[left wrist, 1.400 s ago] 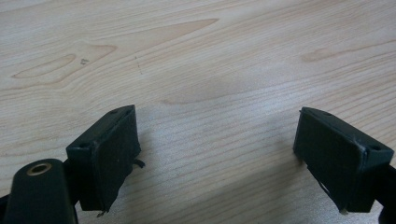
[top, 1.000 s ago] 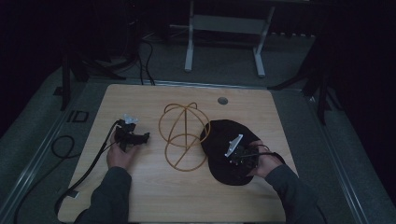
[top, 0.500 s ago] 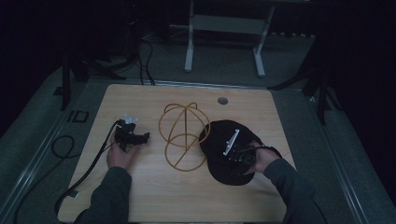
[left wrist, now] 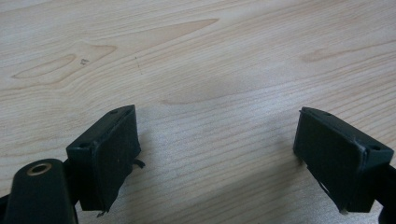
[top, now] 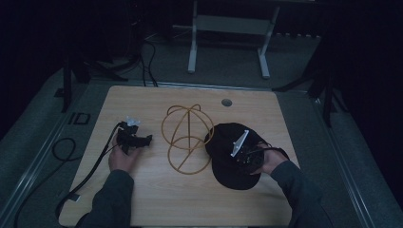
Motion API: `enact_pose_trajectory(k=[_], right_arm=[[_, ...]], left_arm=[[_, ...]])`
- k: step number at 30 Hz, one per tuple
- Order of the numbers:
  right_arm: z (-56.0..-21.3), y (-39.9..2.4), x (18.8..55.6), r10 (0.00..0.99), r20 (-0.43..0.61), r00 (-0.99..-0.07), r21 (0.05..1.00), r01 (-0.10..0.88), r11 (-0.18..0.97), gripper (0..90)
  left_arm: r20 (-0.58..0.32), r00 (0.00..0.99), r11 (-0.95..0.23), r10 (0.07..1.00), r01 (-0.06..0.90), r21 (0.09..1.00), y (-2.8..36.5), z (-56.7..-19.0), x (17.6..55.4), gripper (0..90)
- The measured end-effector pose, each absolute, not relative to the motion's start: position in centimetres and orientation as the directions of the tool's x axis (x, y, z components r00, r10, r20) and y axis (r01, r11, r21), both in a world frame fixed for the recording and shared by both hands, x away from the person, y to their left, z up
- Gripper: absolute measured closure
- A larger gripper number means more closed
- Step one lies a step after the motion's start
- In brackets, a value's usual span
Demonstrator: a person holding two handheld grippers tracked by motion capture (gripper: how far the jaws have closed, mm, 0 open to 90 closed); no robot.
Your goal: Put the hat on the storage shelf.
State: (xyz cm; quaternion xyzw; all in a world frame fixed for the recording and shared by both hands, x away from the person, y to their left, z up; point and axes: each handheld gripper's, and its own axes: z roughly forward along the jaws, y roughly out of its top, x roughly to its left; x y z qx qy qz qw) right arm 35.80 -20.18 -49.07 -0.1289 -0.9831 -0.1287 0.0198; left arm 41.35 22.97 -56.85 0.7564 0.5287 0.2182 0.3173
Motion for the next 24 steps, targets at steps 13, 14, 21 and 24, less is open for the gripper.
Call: enact_pose_trajectory(k=[13,14,21,24], right_arm=[[-47.6,-21.5,35.6,0.269,0.013,-0.963,0.247,0.264,0.933,79.5],[-47.4,-21.5,35.6,0.266,0.014,-0.964,0.248,0.261,0.933,79.4],[-46.0,-21.8,35.6,0.267,-0.029,-0.963,0.263,0.251,0.932,79.4],[-45.2,-21.9,35.6,0.26,-0.034,-0.965,0.27,0.242,0.932,79.3]], left_arm=[[-0.006,0.345,-0.239,0.939,0.661,0.711,23.0,-56.8,41.4,13.8],[-0.005,0.345,-0.239,0.939,0.661,0.711,23.0,-56.8,41.4,13.8],[-0.005,0.344,-0.239,0.939,0.661,0.711,23.0,-56.8,41.4,13.9],[-0.005,0.344,-0.239,0.939,0.661,0.711,23.0,-56.8,41.4,13.9]])
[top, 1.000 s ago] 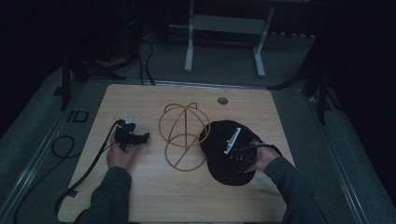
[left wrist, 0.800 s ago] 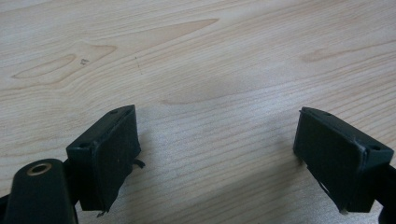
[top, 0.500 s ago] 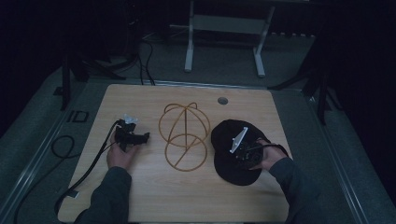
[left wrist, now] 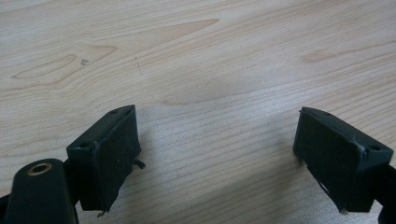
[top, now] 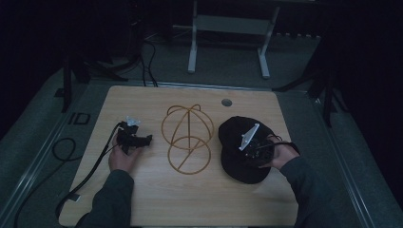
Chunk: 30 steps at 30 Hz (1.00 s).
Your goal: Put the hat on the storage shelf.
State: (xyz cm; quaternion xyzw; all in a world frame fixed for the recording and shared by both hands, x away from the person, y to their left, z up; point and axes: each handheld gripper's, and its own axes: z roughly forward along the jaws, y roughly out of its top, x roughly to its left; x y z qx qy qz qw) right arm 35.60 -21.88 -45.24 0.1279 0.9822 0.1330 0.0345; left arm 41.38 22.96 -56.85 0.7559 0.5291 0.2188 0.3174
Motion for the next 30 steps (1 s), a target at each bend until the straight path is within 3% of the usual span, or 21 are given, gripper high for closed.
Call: enact_pose_trajectory(k=[9,30], right_arm=[[-42.8,-20.7,35.4,0.206,-0.051,-0.977,0.286,0.183,0.94,79.1],[-37.2,-21.6,35.2,0.179,-0.088,-0.98,0.295,0.146,0.944,78.7]], left_arm=[[-0.006,0.344,-0.238,0.939,0.661,0.711,23.0,-56.8,41.4,13.9],[-0.005,0.345,-0.239,0.939,0.661,0.711,23.0,-56.8,41.4,13.9]])
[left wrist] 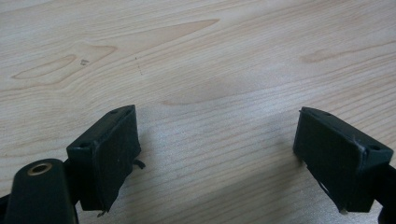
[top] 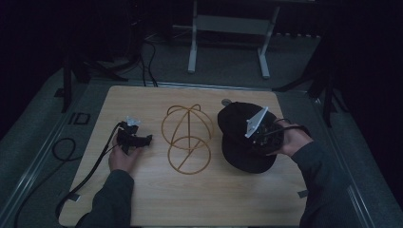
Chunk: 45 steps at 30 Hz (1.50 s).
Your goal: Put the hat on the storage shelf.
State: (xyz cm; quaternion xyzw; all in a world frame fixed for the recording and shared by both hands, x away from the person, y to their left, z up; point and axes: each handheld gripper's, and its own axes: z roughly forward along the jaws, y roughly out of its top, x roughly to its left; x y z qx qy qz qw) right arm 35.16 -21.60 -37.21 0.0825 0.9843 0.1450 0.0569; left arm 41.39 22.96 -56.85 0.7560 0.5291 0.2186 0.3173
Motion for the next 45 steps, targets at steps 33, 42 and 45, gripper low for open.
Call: enact_pose_trajectory(k=[33,42,45], right_arm=[[-30.8,-19.8,34.5,0.107,-0.16,-0.981,0.328,0.049,0.943,78.4],[-29.5,-19.1,34.5,0.092,-0.161,-0.983,0.339,0.033,0.94,78.3],[-28.9,-19.0,34.4,0.083,-0.159,-0.984,0.348,0.023,0.937,78.4]], left_arm=[[-0.004,0.345,-0.24,0.939,0.662,0.71,23.0,-56.8,41.4,13.9],[-0.002,0.345,-0.241,0.939,0.661,0.71,22.9,-56.8,41.4,13.9],[-0.002,0.345,-0.241,0.939,0.661,0.71,22.9,-56.8,41.4,13.9]])
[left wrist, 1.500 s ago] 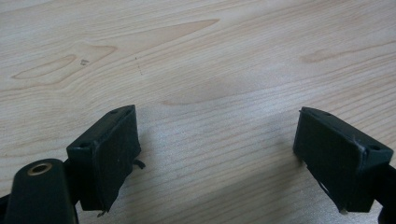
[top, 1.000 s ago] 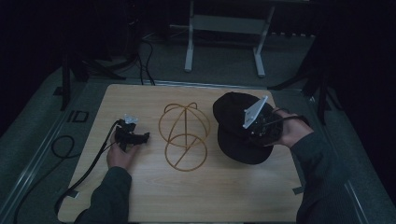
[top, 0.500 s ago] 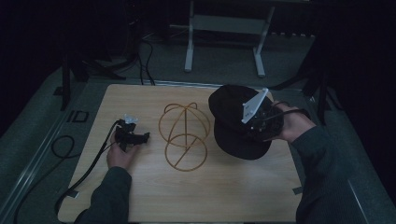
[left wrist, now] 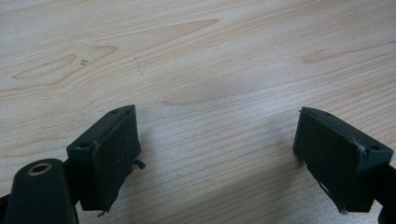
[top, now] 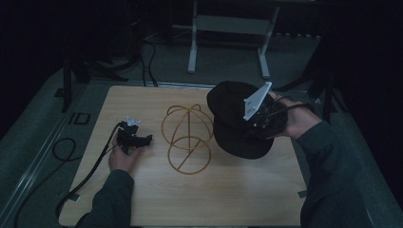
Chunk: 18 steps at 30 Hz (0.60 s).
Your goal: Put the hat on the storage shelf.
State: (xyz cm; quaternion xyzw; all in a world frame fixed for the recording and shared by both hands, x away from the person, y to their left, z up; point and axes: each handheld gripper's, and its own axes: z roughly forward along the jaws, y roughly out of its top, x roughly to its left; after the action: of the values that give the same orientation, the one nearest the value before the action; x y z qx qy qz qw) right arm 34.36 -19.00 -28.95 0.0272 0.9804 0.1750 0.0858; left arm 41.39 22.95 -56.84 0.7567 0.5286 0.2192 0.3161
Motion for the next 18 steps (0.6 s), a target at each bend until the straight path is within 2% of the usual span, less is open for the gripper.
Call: enact_pose_trajectory(k=[18], right_arm=[[-27.3,-17.5,33.7,0.013,-0.175,-0.984,0.35,-0.05,0.935,78.2]], left_arm=[[-0.004,0.345,-0.24,0.939,0.662,0.71,22.9,-56.8,41.4,13.9]])
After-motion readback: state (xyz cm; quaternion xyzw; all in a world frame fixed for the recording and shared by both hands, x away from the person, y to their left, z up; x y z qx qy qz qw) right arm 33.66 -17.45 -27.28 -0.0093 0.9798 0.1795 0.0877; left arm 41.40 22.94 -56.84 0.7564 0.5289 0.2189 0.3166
